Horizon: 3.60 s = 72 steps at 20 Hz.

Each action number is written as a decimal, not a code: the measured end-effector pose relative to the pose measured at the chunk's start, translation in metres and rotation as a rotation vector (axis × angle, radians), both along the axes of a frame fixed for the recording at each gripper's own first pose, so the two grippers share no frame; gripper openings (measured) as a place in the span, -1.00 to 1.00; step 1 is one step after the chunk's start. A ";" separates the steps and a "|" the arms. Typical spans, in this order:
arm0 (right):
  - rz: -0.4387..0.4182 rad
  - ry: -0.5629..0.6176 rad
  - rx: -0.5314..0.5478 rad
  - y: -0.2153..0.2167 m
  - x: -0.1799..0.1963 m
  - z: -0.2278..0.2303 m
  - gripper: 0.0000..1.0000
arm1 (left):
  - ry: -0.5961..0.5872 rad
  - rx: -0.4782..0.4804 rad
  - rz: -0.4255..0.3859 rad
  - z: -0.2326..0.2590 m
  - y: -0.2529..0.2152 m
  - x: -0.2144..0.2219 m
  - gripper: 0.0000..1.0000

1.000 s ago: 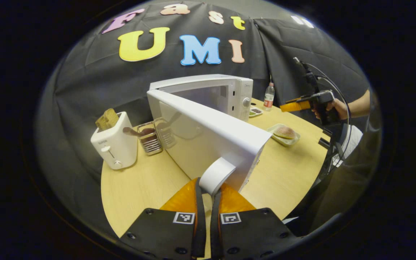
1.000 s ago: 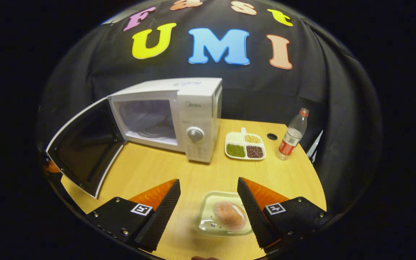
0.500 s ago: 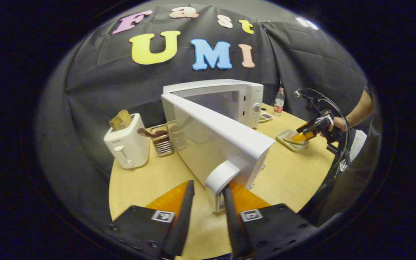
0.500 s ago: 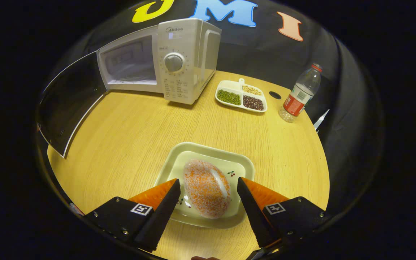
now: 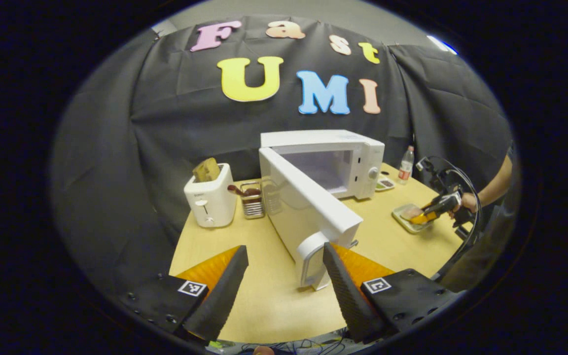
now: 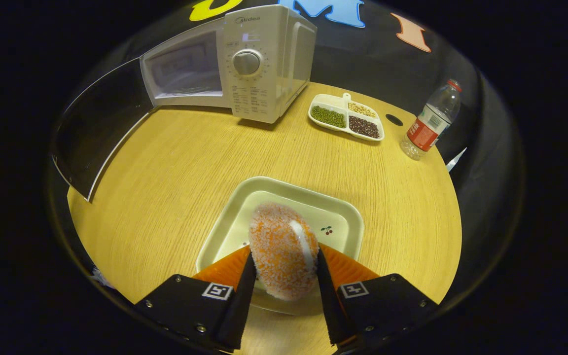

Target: Open the microwave oven with the left hand, put the food in, and close the microwave oven.

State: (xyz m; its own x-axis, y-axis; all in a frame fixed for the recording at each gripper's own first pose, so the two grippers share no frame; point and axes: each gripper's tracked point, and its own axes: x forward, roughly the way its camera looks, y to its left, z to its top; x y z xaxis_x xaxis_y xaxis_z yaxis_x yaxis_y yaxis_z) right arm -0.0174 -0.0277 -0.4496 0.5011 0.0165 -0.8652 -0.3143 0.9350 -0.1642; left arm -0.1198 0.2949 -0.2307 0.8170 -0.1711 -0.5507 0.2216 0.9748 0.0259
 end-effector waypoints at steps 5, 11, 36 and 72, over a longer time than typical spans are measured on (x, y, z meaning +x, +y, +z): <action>0.049 -0.095 -0.059 0.013 0.013 0.031 0.01 | -0.082 -0.011 0.079 0.035 -0.018 0.014 1.00; 0.227 -0.305 -0.158 0.070 0.037 0.101 0.06 | -0.168 -0.019 0.105 0.069 -0.050 0.036 0.98; 0.841 -0.678 -0.508 0.301 0.220 0.078 0.06 | -0.183 -0.042 0.193 0.136 -0.018 0.004 0.99; 0.360 -0.578 0.145 0.276 0.136 0.168 0.92 | -0.185 -0.184 0.129 0.099 -0.047 0.066 0.98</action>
State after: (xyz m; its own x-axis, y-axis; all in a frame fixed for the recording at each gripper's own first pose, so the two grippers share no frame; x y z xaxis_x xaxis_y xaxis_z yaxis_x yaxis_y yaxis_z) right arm 0.1188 0.2483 -0.2820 0.8225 0.3632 -0.4377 -0.5085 0.8143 -0.2798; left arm -0.0543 0.2480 -0.1318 0.9223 -0.1429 -0.3591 0.1040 0.9866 -0.1255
